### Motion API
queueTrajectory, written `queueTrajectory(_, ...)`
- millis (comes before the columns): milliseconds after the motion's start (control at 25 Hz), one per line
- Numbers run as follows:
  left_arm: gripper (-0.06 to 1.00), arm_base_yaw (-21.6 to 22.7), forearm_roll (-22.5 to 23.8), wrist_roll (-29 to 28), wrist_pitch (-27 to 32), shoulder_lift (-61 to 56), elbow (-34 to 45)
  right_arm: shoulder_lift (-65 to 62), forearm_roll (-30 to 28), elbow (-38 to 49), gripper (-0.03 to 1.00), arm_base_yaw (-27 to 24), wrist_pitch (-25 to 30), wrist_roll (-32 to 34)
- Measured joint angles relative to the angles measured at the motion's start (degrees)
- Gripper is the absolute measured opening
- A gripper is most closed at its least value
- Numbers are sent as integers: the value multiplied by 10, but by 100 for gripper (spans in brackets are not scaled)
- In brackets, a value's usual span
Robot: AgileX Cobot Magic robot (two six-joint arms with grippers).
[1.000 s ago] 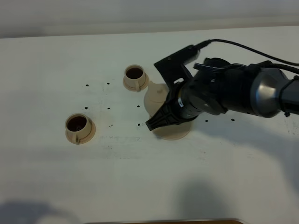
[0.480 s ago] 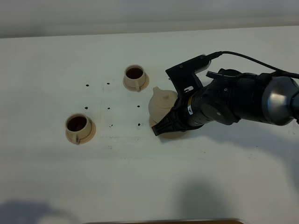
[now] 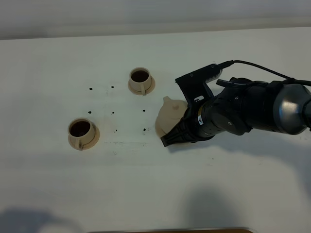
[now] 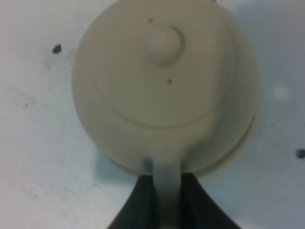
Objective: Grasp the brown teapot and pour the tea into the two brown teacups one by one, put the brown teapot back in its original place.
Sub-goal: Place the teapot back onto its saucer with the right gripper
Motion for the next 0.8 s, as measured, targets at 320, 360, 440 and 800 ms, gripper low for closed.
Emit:
queueTrajectory(320, 49, 0, 0, 0, 0, 0, 0, -5, 3, 8, 9, 0, -17, 0)
queueTrajectory(360, 49, 0, 0, 0, 0, 0, 0, -5, 3, 8, 9, 0, -20, 0)
queueTrajectory(440, 49, 0, 0, 0, 0, 0, 0, -5, 6, 8, 9, 0, -21, 1)
queueTrajectory(800, 49, 0, 0, 0, 0, 0, 0, 5, 13, 11, 9, 0, -22, 1)
